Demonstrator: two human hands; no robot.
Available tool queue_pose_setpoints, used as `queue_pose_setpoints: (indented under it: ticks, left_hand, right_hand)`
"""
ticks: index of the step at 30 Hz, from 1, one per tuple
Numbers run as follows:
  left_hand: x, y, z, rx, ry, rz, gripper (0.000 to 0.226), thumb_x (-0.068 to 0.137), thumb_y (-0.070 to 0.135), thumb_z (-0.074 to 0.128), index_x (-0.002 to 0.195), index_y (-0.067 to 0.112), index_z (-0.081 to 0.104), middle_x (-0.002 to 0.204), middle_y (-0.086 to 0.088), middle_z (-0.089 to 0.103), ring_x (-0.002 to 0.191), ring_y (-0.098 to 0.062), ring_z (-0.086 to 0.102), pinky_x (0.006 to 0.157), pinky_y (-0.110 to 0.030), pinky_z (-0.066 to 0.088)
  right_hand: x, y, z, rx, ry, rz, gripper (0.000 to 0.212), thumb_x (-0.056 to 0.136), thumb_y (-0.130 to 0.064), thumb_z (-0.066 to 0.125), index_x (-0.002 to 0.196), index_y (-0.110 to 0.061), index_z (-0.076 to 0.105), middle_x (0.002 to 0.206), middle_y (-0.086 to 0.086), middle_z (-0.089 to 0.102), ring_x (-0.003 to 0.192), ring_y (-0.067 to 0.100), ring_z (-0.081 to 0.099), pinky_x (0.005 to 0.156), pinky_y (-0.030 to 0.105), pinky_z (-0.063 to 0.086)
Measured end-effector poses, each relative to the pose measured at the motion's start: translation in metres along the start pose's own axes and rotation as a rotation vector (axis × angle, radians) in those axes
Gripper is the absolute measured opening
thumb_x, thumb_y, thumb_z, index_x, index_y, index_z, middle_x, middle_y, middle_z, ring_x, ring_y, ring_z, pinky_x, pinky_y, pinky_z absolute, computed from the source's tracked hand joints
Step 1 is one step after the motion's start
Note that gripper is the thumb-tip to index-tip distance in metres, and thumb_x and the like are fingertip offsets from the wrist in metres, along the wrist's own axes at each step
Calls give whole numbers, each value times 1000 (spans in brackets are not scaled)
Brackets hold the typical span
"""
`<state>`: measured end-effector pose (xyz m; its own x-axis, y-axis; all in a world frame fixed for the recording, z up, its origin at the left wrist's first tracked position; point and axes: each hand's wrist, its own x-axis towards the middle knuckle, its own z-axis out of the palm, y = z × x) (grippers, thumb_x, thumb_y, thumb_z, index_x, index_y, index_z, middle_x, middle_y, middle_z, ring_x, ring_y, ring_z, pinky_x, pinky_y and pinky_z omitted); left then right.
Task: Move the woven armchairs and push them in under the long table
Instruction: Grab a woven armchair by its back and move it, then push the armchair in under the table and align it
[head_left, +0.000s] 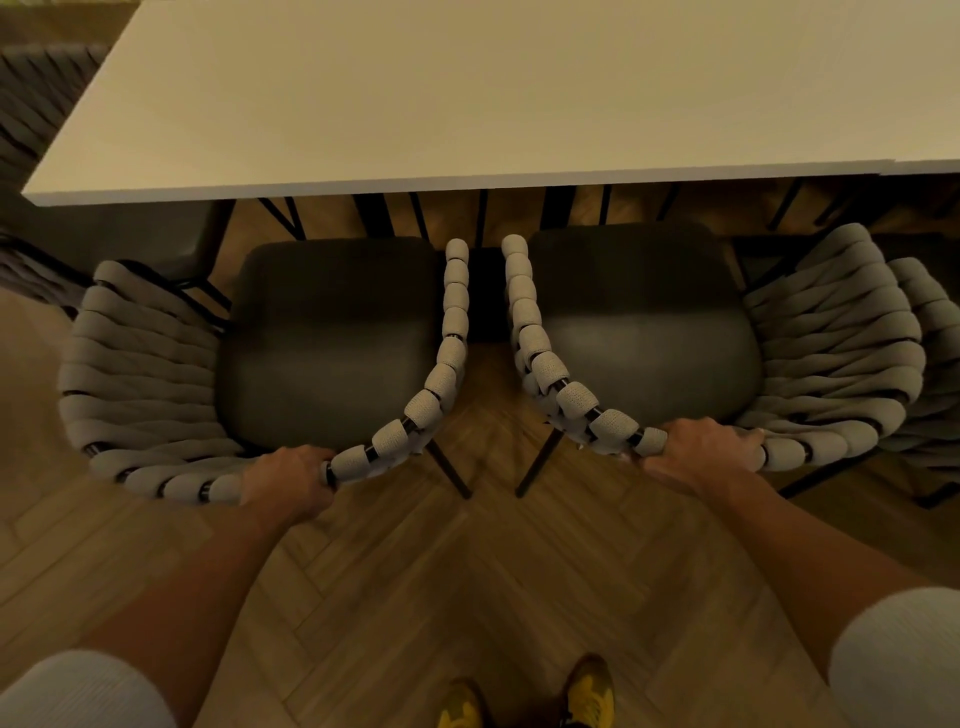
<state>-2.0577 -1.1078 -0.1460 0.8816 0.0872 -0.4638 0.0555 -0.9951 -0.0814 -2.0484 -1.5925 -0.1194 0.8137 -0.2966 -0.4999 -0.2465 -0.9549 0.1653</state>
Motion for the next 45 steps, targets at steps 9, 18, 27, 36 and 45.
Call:
queue_pose_setpoints:
  ticks: [9, 18, 27, 36, 45]
  left_hand:
    - [2, 0, 4, -10, -2, -33, 25, 87, 54, 63, 109, 43, 65, 86, 10, 66, 77, -15, 62, 75, -36, 57]
    - [-28, 14, -28, -63, -58, 10, 37, 86, 58, 66, 113, 33, 62, 100, 3, 70, 88, -19, 65, 83, -41, 55]
    - [-85, 127, -99, -144, 63, 218, 44, 93, 49, 63, 131, 28, 56, 119, -5, 67, 104, -27, 63, 73, -36, 47]
    - [-173, 297, -108, -231, -157, 526, 45, 95, 50, 64, 134, 27, 61, 130, 6, 67, 117, -19, 64, 97, -41, 55]
    - [-258, 504, -121, -363, -286, 572, 43, 96, 45, 65, 133, 25, 62, 127, 9, 67, 118, -12, 62, 102, -35, 51]
  right_hand:
    - [7, 3, 8, -1, 19, -7, 68, 69, -94, 47, 100, -38, 67, 86, -5, 64, 98, 27, 66, 113, 72, 23]
    - [-34, 50, 17, 105, 199, -226, 65, 90, -71, 54, 142, -31, 49, 139, 2, 60, 131, 27, 52, 118, 56, 30]
    - [-116, 131, 11, 420, 114, -75, 62, 96, -46, 59, 147, -16, 43, 145, 15, 52, 128, 39, 53, 100, 56, 50]
    - [-186, 280, 32, 702, 136, 117, 56, 96, -37, 66, 141, -6, 55, 138, 18, 60, 129, 36, 56, 107, 41, 45]
    - [-236, 427, 37, 916, 176, 187, 59, 97, -43, 64, 145, -10, 54, 144, 12, 58, 131, 29, 56, 107, 35, 44]
